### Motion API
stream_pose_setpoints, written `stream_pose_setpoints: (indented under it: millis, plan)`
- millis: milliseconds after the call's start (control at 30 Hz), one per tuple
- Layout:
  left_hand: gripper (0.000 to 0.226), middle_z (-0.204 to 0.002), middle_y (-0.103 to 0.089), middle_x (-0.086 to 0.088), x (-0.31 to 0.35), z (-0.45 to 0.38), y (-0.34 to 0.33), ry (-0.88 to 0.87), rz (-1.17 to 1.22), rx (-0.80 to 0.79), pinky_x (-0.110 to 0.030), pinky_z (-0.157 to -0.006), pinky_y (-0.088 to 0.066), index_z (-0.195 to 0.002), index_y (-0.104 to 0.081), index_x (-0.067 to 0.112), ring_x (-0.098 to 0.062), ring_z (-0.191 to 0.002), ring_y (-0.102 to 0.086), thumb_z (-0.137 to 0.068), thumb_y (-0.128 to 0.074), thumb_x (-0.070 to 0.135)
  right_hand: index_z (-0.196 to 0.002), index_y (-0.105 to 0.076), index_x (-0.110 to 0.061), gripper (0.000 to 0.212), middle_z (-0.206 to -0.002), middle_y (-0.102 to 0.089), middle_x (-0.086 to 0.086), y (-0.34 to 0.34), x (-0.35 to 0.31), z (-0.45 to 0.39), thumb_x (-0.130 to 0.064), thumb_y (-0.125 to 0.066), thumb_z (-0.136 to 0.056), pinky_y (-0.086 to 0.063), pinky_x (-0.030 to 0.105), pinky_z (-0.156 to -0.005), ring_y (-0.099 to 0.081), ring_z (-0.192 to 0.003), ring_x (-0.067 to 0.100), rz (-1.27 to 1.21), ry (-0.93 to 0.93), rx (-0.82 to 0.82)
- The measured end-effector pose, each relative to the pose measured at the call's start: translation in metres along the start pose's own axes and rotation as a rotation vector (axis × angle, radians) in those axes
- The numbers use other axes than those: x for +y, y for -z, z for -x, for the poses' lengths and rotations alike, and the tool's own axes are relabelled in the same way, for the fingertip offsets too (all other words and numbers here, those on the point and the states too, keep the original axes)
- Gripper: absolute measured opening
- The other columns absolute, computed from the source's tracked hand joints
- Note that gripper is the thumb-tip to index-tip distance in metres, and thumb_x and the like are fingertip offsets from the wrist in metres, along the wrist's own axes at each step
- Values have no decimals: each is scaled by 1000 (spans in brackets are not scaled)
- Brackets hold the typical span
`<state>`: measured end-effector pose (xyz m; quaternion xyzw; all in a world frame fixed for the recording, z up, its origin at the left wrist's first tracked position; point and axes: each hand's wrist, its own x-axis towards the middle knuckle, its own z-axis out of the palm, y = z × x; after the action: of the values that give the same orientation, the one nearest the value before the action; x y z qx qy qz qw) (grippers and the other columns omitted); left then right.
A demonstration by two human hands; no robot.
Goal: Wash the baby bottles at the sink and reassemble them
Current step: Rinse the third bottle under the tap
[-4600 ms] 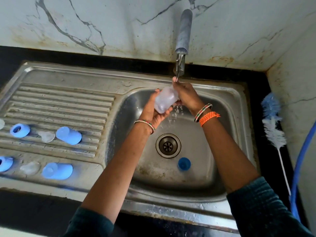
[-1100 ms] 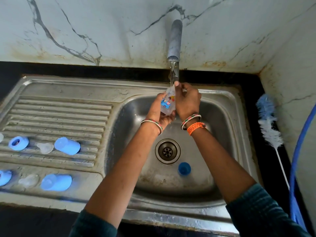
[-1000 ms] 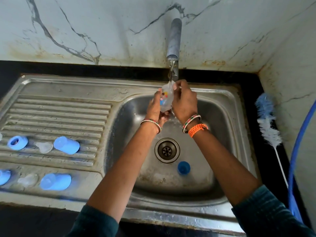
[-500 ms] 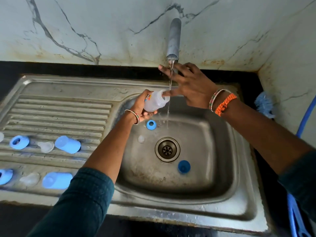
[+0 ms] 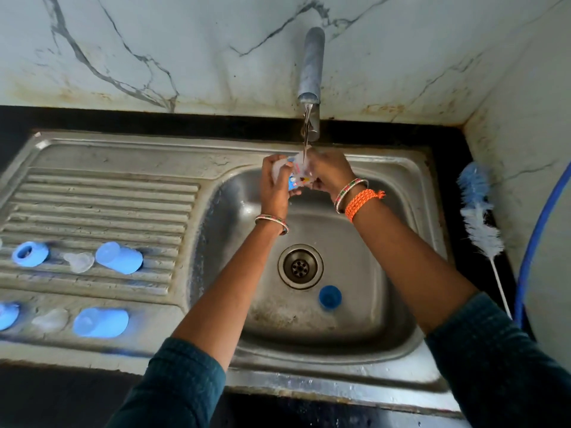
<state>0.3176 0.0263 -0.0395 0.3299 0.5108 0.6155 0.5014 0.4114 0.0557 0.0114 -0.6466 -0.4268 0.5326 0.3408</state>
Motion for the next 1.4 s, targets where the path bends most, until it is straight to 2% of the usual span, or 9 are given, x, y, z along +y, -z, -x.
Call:
stream_pose_setpoints:
  millis: [167, 400, 533, 633, 800, 900, 1167, 1267, 1400]
  plan:
    - [36, -57, -56, -6, 6, 16, -17, 261, 2, 24, -15, -33, -33, -85, -47, 6, -12, -33, -48, -99, -33, 36, -77, -52, -15, 26, -75, -61, -1, -15, 3, 6, -23, -77, -76, -49, 30, -65, -58, -67, 14, -288, 171, 273]
    - [50, -50, -53, -8, 18, 14, -3, 668, 372, -100, -12, -23, -17, -75, -51, 4, -7, -25, -32, -95, -16, 34, -96, -51, -10, 20, -98, -61, 20, -5, 3, 11, 2, -63, -85, -51, 35, -73, -59, -82, 27, -520, 202, -292]
    - [28, -62, -45, -2, 9, 13, -14, -47, -135, 281, -22, -44, -33, -77, -42, 11, -13, -47, -42, -101, -28, 17, -61, -57, -13, 31, -63, -59, 1, -19, -3, 8, -24, -65, -88, -48, 31, -66, -58, -69, 19, -225, 104, 48]
    - [17, -65, -43, 1, -2, 21, -15, -434, -353, 270, -25, -55, -33, -84, -38, 11, -8, -57, -42, -100, -33, 10, -59, -56, -12, 32, -56, -57, -7, -36, -4, 6, -28, -65, -85, -43, 26, -63, -55, -58, 11, -173, 173, 249]
    - [37, -56, -52, -8, 34, 4, -13, 499, 317, 84, -14, -35, -32, -79, -49, 8, -14, -39, -42, -96, -23, 28, -87, -62, -14, 21, -81, -65, 1, -20, 0, 3, -4, -75, -75, -51, 24, -72, -62, -72, 11, -321, 239, -218]
    - [51, -54, -56, -10, 47, 4, 1, 680, 328, -173, -12, -24, -21, -78, -52, 4, -8, -29, -35, -97, -20, 38, -99, -63, -10, 31, -99, -62, 15, -4, 4, 1, -8, -75, -71, -48, 40, -83, -59, -89, 26, -432, 193, -508]
    - [53, -76, -71, 2, 43, 0, -11, 275, -164, 8, -27, -72, -53, -85, -63, 19, -10, -75, -67, -101, -22, 49, -104, -59, -5, 37, -78, -66, 0, -20, 8, 6, -27, -73, -77, -47, 17, -56, -64, -71, 13, 216, 451, 78]
    - [27, -86, -65, 1, 44, 4, -13, 116, -235, -75, -23, -67, -51, -94, -55, 19, -5, -76, -63, -92, -52, 46, -117, -47, -2, 48, -88, -65, 4, -18, 12, 12, -40, -57, -89, -47, 28, -62, -63, -78, 23, 359, 524, 135]
    - [45, -112, -63, -5, 40, 16, -25, 185, 77, 12, -26, -83, -53, -120, -42, 16, -16, -99, -64, -87, -63, 36, -98, -61, -3, 42, -93, -68, 20, -16, 6, 15, -38, -37, -99, -49, 41, -69, -63, -87, 38, 391, 634, 172]
